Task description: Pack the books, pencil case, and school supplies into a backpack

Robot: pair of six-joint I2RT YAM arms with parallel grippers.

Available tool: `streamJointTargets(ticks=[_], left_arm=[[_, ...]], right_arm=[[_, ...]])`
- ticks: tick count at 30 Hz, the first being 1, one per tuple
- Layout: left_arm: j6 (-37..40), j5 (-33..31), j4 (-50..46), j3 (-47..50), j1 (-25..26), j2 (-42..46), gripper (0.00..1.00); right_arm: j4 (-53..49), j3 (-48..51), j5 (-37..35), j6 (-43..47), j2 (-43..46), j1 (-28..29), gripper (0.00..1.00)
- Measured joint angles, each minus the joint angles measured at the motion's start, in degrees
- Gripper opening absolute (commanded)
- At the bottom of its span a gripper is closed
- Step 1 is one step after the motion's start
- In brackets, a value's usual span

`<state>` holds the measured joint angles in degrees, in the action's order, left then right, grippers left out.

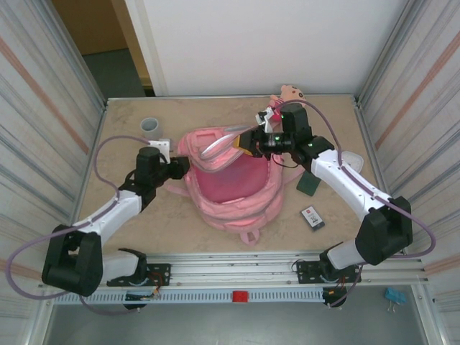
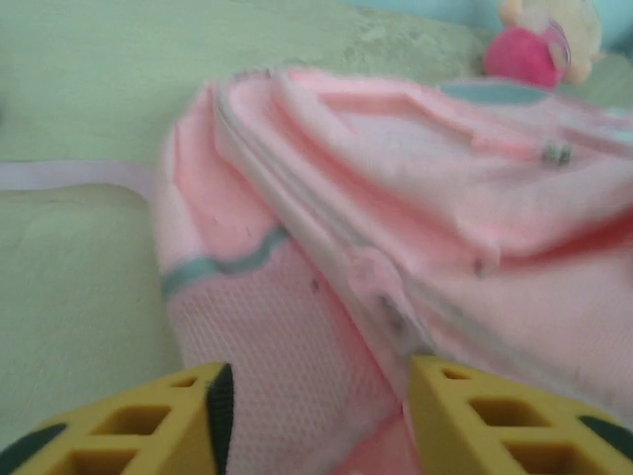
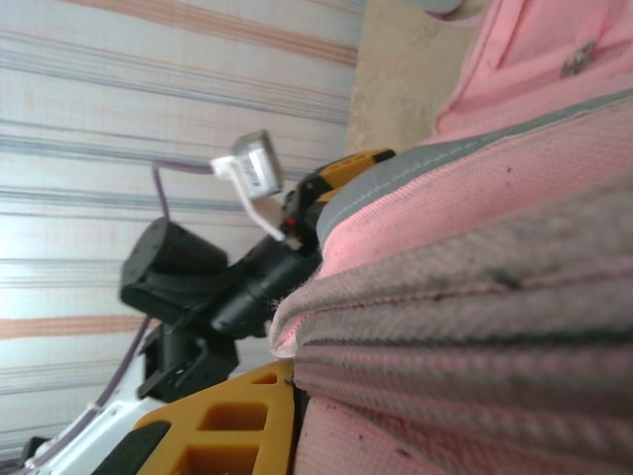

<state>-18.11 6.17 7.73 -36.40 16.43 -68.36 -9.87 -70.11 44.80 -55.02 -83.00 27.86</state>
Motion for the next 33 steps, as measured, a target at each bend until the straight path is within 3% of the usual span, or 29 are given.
streamJointTargets(ticks=[7,15,20,25,33], left_arm=[[-7.2,-3.1,-11.3,-3.7,0.0,10.7,0.68],[-13.3,-6.0,-21.1,-4.0,0.0,14.6,0.7],[-14.7,-7.4,-23.6,-4.0,0.0,15.8,0.7],[-16.5,-7.8,-24.2,-4.0,0.0,15.9,0.7],[-19.4,-7.0,-24.2,-4.0,0.7,13.0,0.7]], right_arm=[[5.9,0.0,-5.5,-0.5,-4.7,4.5,0.05],[17.7,-0.4,-10.5,-4.1,-13.4,8.4,0.07],[22.0,-0.9,-12.5,-6.2,-18.2,9.8,0.2],[21.3,-1.5,-14.9,-7.6,-19.2,11.4,0.48],[19.2,1.9,-15.2,-11.1,-18.9,11.8,0.57]])
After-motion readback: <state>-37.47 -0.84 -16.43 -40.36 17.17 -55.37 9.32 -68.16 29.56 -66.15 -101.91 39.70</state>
